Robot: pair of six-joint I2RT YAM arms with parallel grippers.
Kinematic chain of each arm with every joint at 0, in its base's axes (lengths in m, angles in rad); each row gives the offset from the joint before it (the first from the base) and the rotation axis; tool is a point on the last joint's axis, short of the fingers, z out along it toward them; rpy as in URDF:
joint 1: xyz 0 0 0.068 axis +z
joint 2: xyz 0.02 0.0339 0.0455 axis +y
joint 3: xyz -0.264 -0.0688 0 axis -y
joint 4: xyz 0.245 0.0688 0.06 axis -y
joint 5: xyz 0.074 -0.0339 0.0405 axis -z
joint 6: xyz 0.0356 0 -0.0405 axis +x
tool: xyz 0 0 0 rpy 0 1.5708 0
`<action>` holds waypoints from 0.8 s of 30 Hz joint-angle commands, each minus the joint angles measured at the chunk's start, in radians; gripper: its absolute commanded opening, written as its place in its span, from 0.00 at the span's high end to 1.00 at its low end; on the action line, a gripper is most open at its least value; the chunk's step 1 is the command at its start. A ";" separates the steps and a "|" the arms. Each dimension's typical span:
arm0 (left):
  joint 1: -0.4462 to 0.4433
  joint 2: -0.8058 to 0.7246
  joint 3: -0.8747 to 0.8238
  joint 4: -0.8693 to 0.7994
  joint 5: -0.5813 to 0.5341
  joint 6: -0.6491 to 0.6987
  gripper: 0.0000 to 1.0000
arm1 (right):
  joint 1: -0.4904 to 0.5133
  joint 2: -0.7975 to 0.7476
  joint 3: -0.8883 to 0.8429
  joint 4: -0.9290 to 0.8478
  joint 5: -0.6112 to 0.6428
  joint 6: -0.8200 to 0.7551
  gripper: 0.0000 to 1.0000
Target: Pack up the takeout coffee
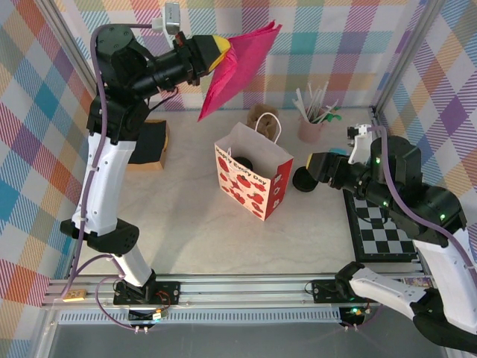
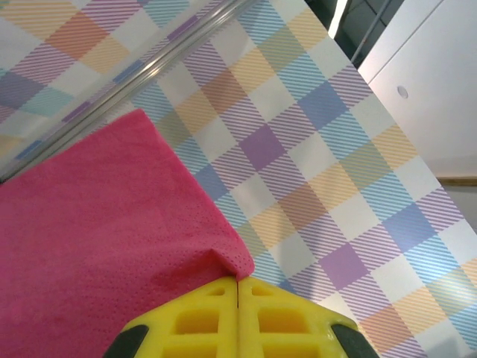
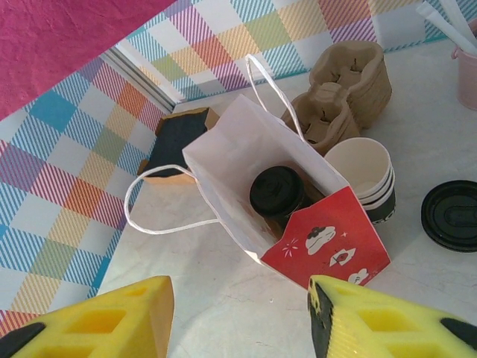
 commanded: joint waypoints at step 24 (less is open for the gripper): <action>-0.009 -0.136 -0.259 -0.324 0.282 0.161 1.00 | -0.008 -0.076 -0.071 0.004 -0.012 0.059 0.54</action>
